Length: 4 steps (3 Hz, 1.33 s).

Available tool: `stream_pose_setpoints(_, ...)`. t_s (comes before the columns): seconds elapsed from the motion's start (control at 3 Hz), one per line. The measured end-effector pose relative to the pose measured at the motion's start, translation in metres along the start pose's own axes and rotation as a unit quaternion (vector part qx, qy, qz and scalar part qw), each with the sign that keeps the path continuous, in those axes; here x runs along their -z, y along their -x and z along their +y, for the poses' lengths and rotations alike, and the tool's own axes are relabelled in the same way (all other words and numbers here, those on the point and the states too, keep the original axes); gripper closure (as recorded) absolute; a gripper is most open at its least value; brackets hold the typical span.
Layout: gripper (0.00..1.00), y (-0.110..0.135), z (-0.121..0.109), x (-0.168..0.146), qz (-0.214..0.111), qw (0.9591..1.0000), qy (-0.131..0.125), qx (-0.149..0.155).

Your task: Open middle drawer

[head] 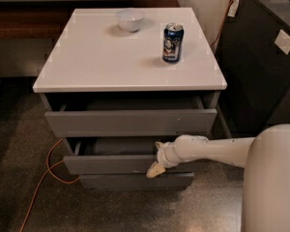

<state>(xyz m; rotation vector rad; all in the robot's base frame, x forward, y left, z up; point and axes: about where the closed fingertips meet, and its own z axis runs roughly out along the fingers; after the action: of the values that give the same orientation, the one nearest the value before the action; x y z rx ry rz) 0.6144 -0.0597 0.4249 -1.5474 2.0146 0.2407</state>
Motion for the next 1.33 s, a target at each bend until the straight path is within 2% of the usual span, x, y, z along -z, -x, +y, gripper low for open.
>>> stream_pose_setpoints(0.33, 0.42, 0.005, 0.004, -0.008, -0.006, 0.9999, 0.01, -0.006)
stream_pose_setpoints(0.67, 0.64, 0.013, 0.016, -0.012, -0.013, 0.9998, 0.012, -0.007)
stream_pose_setpoints(1.0, 0.87, 0.014, 0.016, -0.01, -0.013, 0.9998, 0.012, -0.007)
stream_pose_setpoints(1.33, 1.0, 0.014, 0.015, -0.008, -0.013, 0.9998, 0.012, -0.007)
